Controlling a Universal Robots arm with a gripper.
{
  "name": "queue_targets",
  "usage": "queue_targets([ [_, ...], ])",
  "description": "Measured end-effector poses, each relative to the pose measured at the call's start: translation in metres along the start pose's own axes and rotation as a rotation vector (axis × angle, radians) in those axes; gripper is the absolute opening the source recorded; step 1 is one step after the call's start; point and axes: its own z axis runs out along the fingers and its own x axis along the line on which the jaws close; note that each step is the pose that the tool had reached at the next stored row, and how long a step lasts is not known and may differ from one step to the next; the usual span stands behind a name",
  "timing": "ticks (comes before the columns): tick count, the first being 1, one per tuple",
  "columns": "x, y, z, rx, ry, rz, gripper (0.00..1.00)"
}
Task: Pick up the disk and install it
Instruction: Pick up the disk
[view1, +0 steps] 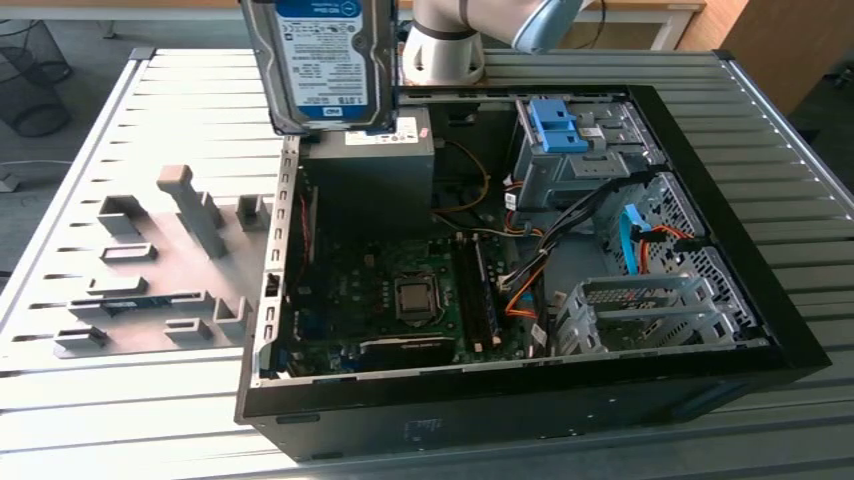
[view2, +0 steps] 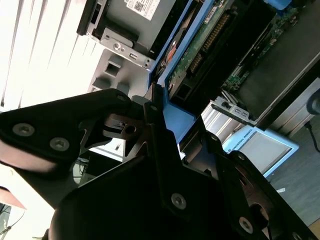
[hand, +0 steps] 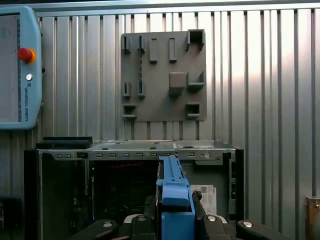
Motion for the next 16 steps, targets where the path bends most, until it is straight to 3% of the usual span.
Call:
queue_targets([
  [6,0.0006,-0.0262,0.0003,0.0,0.0,0.0,0.36],
  [13,0.0001,-0.051,0.0004,-0.0001,0.0,0.0,0.36],
  [16,0.0001,-0.0544,0.0005,0.0,-0.0001,0.0,0.36],
])
